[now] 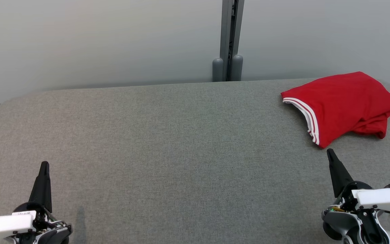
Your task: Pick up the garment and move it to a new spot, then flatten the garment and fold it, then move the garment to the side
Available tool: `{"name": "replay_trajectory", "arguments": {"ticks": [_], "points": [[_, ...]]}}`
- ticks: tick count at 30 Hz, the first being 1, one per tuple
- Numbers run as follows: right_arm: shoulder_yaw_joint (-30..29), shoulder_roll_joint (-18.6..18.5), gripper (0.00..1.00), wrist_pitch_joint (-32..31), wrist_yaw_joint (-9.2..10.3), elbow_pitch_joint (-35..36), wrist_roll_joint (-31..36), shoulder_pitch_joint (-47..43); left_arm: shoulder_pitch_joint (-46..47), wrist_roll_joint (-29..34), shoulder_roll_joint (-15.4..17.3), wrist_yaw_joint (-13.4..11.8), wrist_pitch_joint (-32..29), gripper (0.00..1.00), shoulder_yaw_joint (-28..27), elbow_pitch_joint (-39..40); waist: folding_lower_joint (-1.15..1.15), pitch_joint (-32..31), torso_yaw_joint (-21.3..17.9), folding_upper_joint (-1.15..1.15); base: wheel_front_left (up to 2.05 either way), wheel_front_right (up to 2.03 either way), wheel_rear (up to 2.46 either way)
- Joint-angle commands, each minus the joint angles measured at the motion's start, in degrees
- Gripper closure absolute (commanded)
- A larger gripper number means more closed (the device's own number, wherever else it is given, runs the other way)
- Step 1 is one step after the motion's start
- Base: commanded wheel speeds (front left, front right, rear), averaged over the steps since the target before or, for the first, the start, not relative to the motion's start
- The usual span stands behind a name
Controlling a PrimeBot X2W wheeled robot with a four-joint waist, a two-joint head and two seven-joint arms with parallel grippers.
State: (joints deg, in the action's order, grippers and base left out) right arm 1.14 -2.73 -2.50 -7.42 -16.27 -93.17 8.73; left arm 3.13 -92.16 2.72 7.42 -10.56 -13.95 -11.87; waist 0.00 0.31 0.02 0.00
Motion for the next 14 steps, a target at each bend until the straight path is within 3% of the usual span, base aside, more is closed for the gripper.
{"name": "replay_trajectory", "arguments": {"ticks": [1,14], "points": [[-0.08,-0.25,1.0,-0.2,-0.12,-0.2,-0.03,0.12,1.0,-0.12,0.3,0.15,-0.11,1.0,-0.24,0.17,0.0,0.0,0.0,0.0,0.0,0.0,0.0],[-0.08,-0.25,1.0,-0.2,-0.12,-0.21,-0.02,0.12,1.0,-0.12,0.3,0.15,-0.1,1.0,-0.24,0.18,0.0,0.0,0.0,0.0,0.0,0.0,0.0]]}}
